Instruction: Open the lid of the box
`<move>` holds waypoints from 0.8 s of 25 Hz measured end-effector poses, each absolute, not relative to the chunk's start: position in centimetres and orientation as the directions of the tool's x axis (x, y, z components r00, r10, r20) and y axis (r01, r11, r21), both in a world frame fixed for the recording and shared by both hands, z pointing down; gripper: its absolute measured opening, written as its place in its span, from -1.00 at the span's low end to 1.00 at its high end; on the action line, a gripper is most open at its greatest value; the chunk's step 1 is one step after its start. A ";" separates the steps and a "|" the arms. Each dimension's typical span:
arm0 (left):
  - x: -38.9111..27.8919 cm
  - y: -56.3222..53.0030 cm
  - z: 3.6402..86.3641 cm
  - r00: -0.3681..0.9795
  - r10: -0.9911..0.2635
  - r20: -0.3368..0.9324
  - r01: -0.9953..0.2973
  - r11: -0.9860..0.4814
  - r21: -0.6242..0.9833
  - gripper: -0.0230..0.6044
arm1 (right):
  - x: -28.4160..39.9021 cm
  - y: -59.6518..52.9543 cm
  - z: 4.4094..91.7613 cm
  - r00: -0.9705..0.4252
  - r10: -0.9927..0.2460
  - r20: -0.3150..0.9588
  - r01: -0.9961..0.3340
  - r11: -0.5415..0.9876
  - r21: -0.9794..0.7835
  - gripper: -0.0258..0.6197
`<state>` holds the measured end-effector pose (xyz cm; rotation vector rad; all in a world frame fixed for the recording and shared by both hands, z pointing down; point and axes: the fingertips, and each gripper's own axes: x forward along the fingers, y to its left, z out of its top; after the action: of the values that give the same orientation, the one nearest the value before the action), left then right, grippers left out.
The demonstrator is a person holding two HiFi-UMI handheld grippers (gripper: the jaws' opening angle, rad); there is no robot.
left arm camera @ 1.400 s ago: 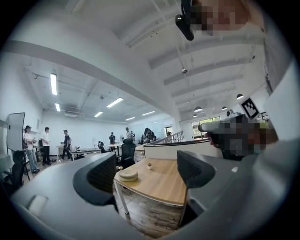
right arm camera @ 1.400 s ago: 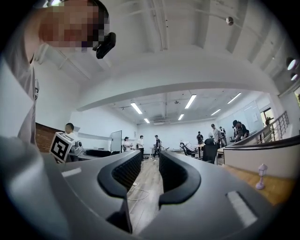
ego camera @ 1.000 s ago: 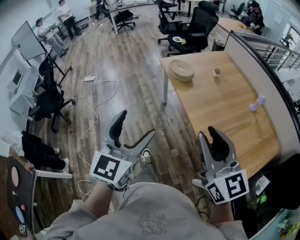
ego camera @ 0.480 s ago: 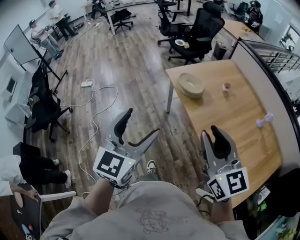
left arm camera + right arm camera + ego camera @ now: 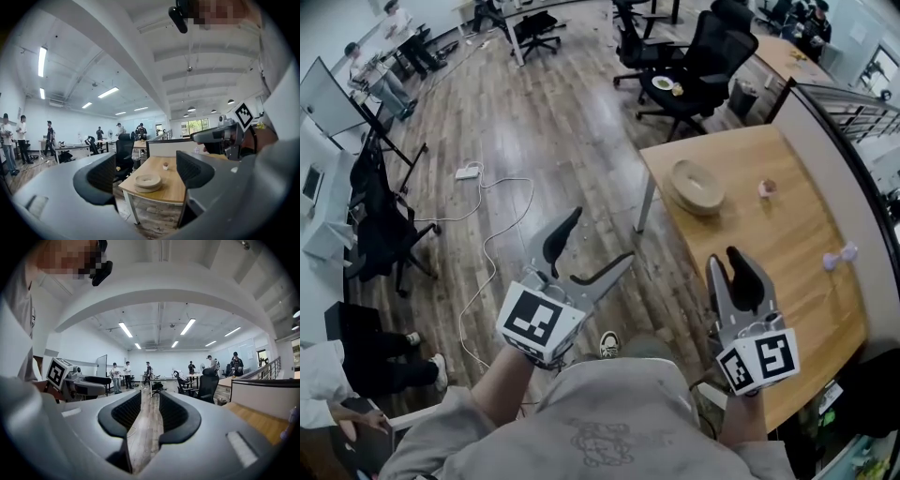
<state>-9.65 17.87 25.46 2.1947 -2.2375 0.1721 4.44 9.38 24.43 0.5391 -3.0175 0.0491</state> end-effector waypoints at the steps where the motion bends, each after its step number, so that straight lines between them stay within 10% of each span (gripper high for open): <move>1: -10.1 17.2 25.5 -0.015 -0.997 0.078 -0.997 0.010 -0.072 0.33 | 3.7 8.8 24.9 -0.934 -0.345 0.091 -0.348 0.937 -0.019 -0.60; 20: -20.4 -3.2 31.5 0.162 -0.976 0.148 -0.985 -0.168 -0.033 0.37 | -6.4 -9.6 33.9 -0.898 -0.366 0.246 -0.410 0.898 -0.160 -0.60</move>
<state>-20.41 -3.19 31.50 2.3393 -1.9785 0.2068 -6.42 -9.62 33.93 0.5899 -2.8543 0.3075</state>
